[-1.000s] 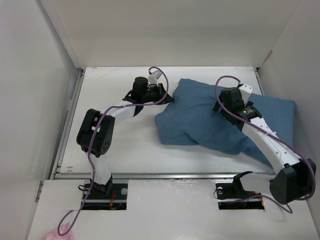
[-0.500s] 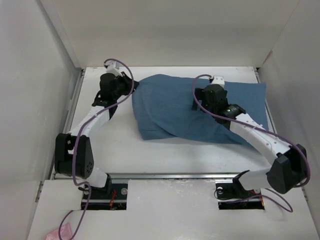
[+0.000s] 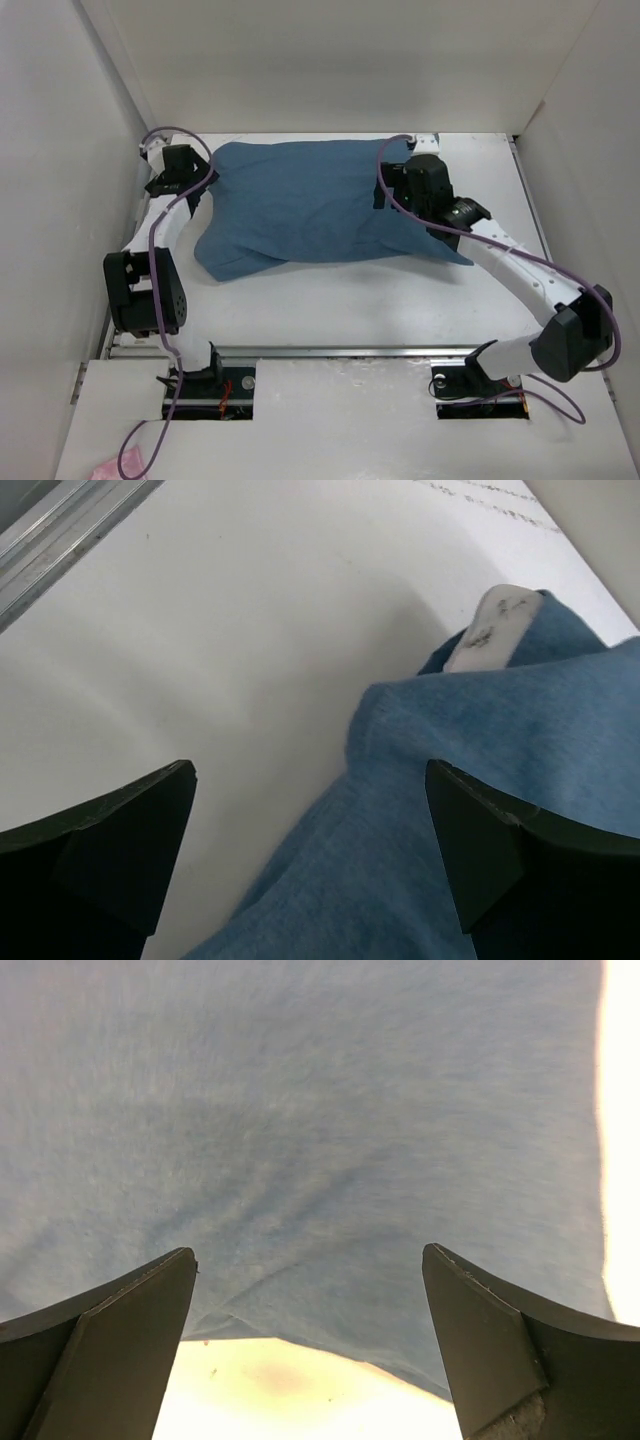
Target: Put the pillow into the pillowcase
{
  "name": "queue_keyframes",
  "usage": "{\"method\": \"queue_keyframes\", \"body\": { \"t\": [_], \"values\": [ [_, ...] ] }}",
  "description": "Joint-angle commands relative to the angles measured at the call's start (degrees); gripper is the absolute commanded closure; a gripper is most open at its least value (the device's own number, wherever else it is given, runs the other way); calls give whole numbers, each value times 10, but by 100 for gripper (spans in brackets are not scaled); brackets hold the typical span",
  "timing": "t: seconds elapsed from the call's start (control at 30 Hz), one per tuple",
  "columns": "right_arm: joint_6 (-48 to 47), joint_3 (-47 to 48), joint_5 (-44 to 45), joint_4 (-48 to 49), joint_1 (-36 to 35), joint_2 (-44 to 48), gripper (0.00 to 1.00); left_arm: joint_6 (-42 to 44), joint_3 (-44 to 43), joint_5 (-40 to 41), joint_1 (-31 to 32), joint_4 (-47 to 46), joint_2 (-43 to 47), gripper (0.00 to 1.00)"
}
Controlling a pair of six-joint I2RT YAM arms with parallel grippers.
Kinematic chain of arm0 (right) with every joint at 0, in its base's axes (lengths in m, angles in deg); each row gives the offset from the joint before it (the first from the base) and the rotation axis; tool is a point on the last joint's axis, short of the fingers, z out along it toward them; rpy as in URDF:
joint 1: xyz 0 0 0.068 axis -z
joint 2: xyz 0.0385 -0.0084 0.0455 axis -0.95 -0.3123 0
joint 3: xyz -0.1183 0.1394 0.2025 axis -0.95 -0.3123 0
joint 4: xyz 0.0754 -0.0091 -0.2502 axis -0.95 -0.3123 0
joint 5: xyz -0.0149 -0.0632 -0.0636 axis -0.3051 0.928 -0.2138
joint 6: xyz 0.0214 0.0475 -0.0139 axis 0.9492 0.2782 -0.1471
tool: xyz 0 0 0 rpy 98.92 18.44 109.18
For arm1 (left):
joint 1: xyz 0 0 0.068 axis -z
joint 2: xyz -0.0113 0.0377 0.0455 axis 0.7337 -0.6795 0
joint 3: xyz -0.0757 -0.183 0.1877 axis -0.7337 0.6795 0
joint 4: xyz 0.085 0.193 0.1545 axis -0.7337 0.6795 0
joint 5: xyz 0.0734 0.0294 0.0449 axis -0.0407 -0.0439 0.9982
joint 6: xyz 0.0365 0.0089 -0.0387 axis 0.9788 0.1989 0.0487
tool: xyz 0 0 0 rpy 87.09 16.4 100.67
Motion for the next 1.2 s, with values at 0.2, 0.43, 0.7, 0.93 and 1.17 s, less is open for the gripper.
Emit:
{"method": "queue_keyframes", "body": {
  "t": [0.2, 0.43, 0.7, 0.93, 1.17],
  "values": [
    [-50, 9, 4, 20, 18, 38, 0, -19, 108, -37, 8, 8, 242, 0],
    [20, 4, 39, 20, 56, 32, 0, -41, 219, -103, 79, -8, 374, 0],
    [84, -10, -89, 33, 112, 57, 0, -24, 195, -17, 166, 29, 481, 0],
    [89, -44, -49, 45, 112, 125, 0, -5, 152, 3, 192, 41, 449, 0],
    [95, -79, -20, 50, 112, 169, 0, 6, 113, 26, 203, 41, 404, 0]
  ]
}}
